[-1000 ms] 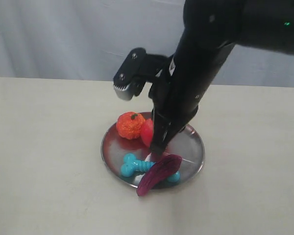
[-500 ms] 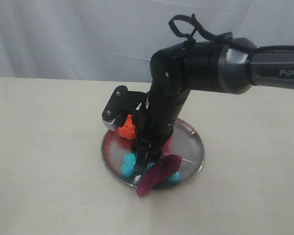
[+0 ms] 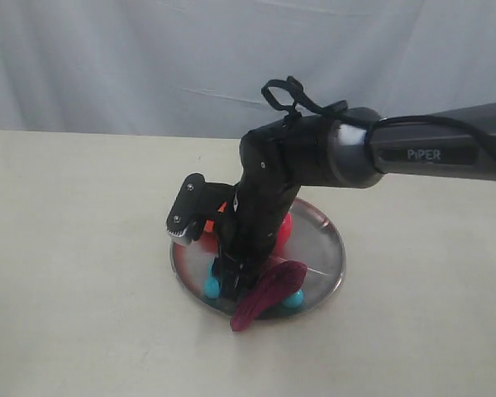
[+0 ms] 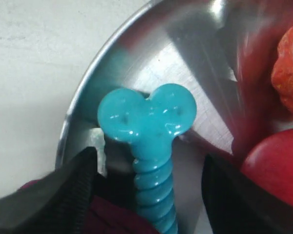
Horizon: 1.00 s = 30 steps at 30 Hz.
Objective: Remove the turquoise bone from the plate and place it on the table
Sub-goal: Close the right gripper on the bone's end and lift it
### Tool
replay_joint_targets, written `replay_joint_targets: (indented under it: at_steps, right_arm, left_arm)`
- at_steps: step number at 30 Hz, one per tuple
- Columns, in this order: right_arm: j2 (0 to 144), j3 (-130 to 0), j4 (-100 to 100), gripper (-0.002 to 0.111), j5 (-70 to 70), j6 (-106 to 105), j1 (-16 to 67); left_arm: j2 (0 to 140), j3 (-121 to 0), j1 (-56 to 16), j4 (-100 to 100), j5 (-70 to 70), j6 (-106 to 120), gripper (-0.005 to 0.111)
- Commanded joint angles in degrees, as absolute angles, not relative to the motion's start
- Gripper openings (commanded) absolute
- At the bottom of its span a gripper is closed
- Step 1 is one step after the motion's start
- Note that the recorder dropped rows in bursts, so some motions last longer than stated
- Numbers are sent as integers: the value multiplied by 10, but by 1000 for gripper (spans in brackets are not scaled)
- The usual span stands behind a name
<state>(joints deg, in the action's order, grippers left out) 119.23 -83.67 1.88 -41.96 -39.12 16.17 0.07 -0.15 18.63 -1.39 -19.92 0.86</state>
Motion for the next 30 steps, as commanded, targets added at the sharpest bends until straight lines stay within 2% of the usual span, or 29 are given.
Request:
replay_joint_targets:
  at_steps: [1,15,17,22,25,26,30]
  right_arm:
    - [1204,-839,26,59,-391,-399,162]
    - [1240,-861,34,59,-395,-398,162]
    - [1242,-866,36,54,-397,-398,162]
    - [1241,-865,42,20,-393,-398,162]
    - [1241,-865,42,3,-388,-398,162]
    - [1241,-865,42,-1,-384,-398,162]
    - [1232,-865,45,0,-355,-388,162]
  left_arm:
    - [0,0,188,-15,-196,6,0]
    - [0,0,188,-15,-196,6,0]
    - [0,0,188,-15,-196,6,0]
    - [0,0,188,-15,-196,6,0]
    - [0,0,188,-15,-196,6,0]
    - [0,0,188,-15,-196,6,0]
    - [0,0,188,-15,-196,6,0]
